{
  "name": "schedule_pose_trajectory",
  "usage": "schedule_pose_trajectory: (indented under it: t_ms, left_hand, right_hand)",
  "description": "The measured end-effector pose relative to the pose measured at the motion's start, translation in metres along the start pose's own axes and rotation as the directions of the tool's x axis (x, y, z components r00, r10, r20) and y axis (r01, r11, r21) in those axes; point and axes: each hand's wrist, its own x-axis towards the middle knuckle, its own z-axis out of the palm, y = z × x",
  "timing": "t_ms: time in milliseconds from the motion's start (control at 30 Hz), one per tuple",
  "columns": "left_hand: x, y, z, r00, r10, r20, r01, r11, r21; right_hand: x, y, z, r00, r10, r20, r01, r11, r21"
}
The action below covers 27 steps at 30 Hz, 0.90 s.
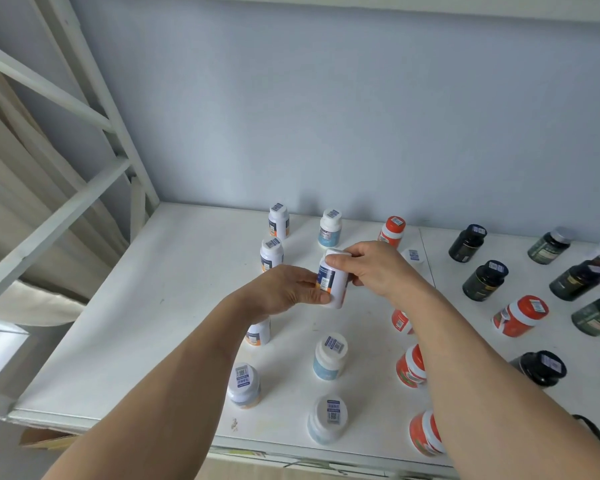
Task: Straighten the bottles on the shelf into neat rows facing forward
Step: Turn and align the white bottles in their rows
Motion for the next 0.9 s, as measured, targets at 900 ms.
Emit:
schedule_pose_trajectory:
  t_ms: [900]
  left_hand:
    - [-0.026, -0.014, -0.036, 0.875, 0.295, -0.384, 0.173, 0.551, 0.816]
  right_hand:
    - [0.027, 0.015, 0.04, 0.992, -0.105, 0.067, 0.109, 0.993, -0.049]
